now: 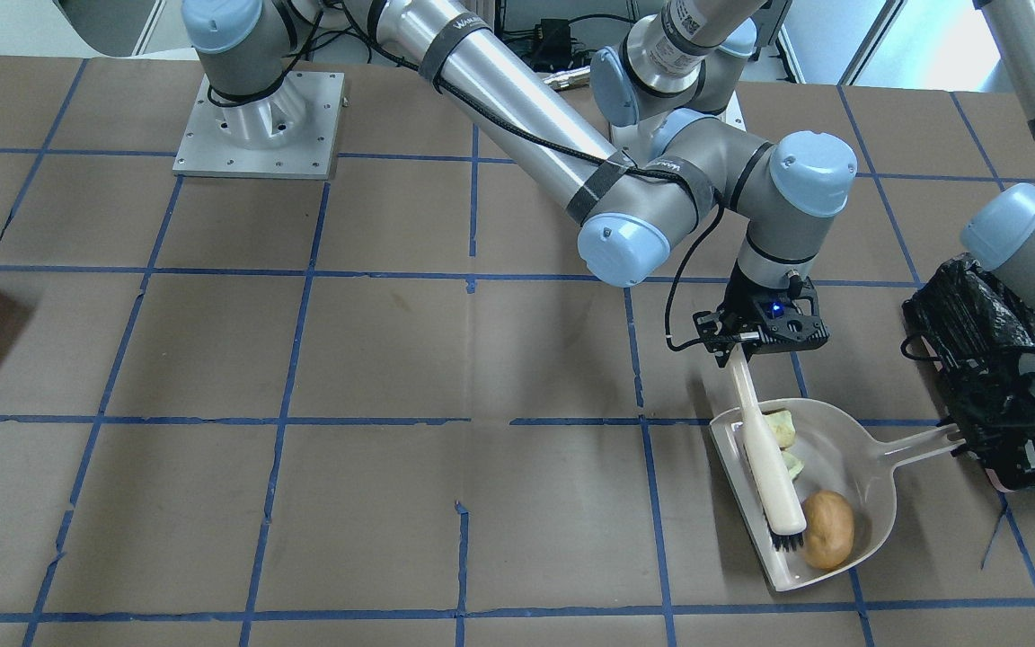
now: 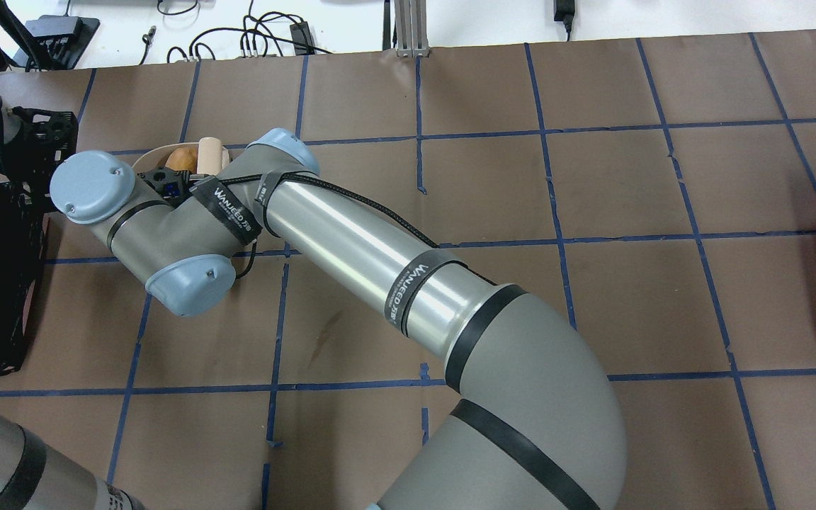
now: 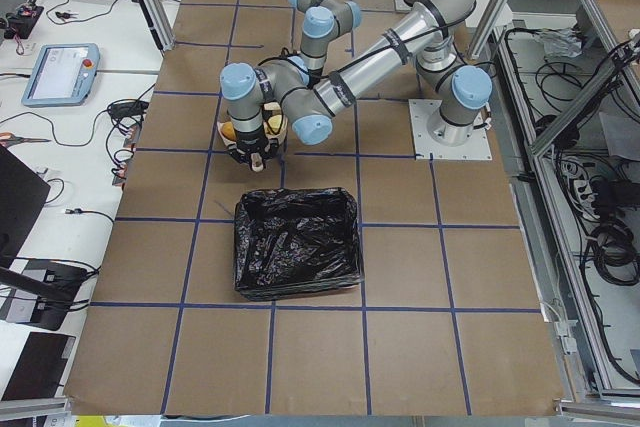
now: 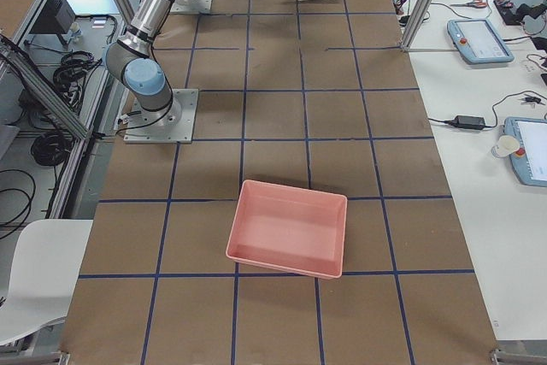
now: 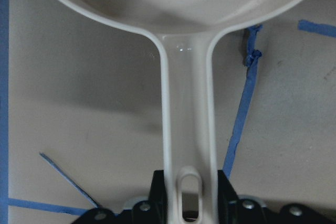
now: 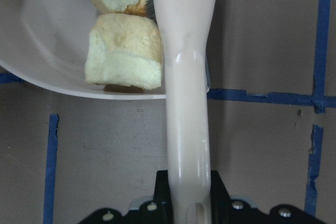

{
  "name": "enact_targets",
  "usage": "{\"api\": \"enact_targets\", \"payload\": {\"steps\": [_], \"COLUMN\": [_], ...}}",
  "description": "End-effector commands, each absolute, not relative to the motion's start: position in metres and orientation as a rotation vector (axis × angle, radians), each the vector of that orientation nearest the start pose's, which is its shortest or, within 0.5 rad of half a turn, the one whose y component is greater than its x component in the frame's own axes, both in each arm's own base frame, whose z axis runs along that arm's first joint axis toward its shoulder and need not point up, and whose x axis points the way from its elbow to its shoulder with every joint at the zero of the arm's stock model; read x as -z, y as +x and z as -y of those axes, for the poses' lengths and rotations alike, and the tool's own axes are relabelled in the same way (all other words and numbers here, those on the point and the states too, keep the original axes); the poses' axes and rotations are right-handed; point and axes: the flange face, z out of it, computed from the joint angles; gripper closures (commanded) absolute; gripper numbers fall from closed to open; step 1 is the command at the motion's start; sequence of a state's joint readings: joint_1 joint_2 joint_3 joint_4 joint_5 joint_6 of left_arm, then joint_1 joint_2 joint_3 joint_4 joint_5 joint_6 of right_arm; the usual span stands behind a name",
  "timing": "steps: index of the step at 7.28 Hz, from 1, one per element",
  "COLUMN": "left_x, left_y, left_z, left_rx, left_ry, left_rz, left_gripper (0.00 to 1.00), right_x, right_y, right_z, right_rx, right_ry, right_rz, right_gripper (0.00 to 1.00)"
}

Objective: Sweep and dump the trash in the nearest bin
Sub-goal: 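Push the remaining bread into the dustpan with the brush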

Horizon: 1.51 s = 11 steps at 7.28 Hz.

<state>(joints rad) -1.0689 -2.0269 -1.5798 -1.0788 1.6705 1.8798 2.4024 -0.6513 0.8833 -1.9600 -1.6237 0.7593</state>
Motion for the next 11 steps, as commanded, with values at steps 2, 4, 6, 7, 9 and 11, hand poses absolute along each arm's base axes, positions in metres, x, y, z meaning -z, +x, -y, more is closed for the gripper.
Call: {"api": "enact_targets", "payload": {"steps": [2,4,6,7,9,11], "left_x": [-0.271,-0.273,-0.284,-0.287,-0.301,-0.313], "left_y": [0.200,0.200,0.201,0.201,0.198,0.194], "left_z": [0.620,0.620,0.619,0.616,0.614,0.607], "left_rx": [-0.123,-0.118,-0.114,-0.094,-0.060,0.001], "left_ry": [1.955,1.952,1.929,1.936,1.926,1.915], "left_rz": [-2.377,-2.381,-2.392,-2.413,-2.471,-2.533], "left_gripper": [1.00,1.00,1.00,1.00,1.00,1.00], "right_x": [-0.279,-0.295,-0.299,-0.294,-0.312,-0.303], "right_y": [0.670,0.648,0.619,0.601,0.555,0.511], "right_z": [0.483,0.491,0.490,0.487,0.474,0.456], "right_rx": [0.166,0.135,0.094,0.080,0.019,-0.062], "right_ry": [-0.058,-0.024,0.024,0.043,0.092,0.142], "right_rz": [-3.116,-3.148,-3.220,-3.256,-3.311,-3.386], "right_gripper": [0.94,0.94,0.94,0.94,0.94,0.94]}}
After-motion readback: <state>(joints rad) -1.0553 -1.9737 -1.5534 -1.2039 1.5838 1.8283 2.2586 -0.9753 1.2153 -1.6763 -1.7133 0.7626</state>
